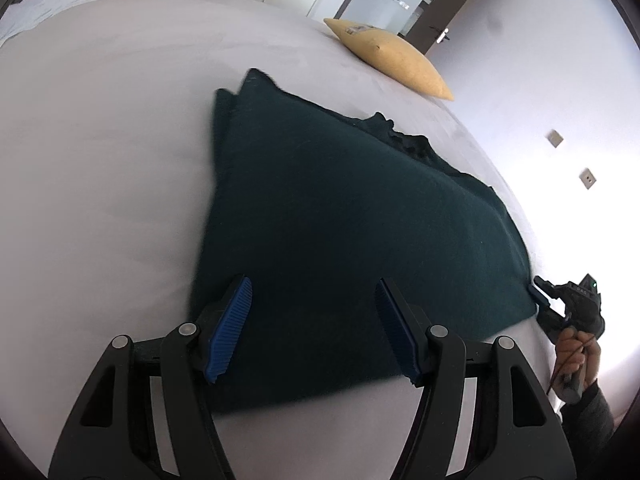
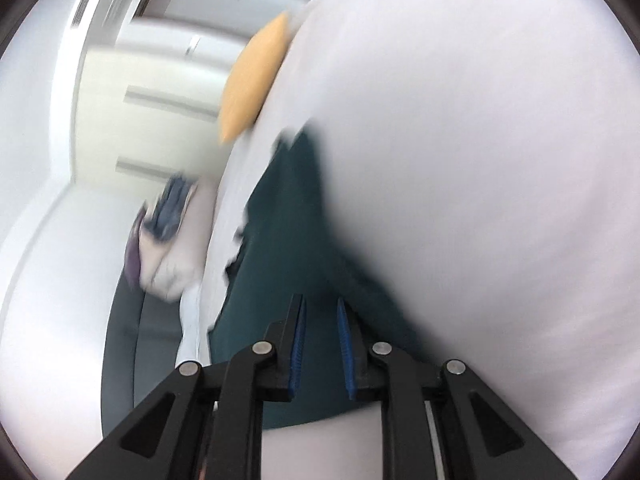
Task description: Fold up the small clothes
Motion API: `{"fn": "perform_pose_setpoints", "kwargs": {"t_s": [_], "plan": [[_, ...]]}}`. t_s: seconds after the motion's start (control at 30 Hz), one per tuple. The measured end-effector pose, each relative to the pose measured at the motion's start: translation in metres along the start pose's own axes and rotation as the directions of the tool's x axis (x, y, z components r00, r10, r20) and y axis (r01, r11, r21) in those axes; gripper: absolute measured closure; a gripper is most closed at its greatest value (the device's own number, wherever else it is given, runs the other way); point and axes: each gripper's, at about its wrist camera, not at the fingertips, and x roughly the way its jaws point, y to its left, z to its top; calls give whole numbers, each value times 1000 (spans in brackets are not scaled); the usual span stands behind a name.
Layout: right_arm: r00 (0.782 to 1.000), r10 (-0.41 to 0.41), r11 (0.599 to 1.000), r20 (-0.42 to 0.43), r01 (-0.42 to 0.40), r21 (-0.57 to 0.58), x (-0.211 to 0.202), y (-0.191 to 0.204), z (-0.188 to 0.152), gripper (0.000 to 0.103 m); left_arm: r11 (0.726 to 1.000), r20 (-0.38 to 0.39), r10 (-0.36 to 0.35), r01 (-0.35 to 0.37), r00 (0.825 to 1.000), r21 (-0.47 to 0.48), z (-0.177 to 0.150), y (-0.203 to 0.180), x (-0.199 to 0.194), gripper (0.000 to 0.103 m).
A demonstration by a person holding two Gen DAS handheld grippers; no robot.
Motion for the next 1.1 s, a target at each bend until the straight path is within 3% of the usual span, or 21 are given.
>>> {"fn": "perform_pose_setpoints", "kwargs": {"t_s": [0.1,0.13,0.2,0.27,0.37,0.5,0.6,0.73,0.8,0.93,1.0,1.1], "plan": [[990,-93,995,106,88,49,-34,-13,6,80,999,29,-9,11,1000,-51,-9,16,-22,40],[988,-89,995,129,82,64,-44,-15,6,75,996,48,2,2,999,-86,-12,24,-34,39],[984,-86,994,155,74,78,-57,-11,0,66,985,61,93,-83,994,-151,-15,37,-47,38],[985,-62,997,161,54,55,-60,2,-10,64,963,101,46,-18,994,-268,-21,61,-62,38],[996,-14,1000,93,15,-12,-37,36,-27,62,931,85,-1,32,996,-365,-23,77,-66,38],[999,40,996,-31,-43,-84,7,70,-43,59,901,65,-88,107,994,-420,-27,75,-61,29],[989,71,991,-129,-85,-104,43,94,-62,59,875,37,-131,133,991,-465,-33,71,-50,29],[971,72,986,-228,-104,-131,80,108,-89,59,838,16,-194,174,981,-517,-25,75,-39,20],[962,66,984,-264,-107,-143,90,113,-98,59,801,4,-252,211,968,-560,-12,80,-23,18],[952,72,980,-297,-123,-156,106,126,-101,59,788,-62,-310,219,949,-576,13,74,14,19],[949,72,978,-306,-127,-165,111,129,-99,59,783,-65,-347,251,935,-569,18,69,23,21],[945,71,976,-320,-132,-172,120,134,-92,59,745,-56,-404,292,913,-600,18,69,41,58]]}}
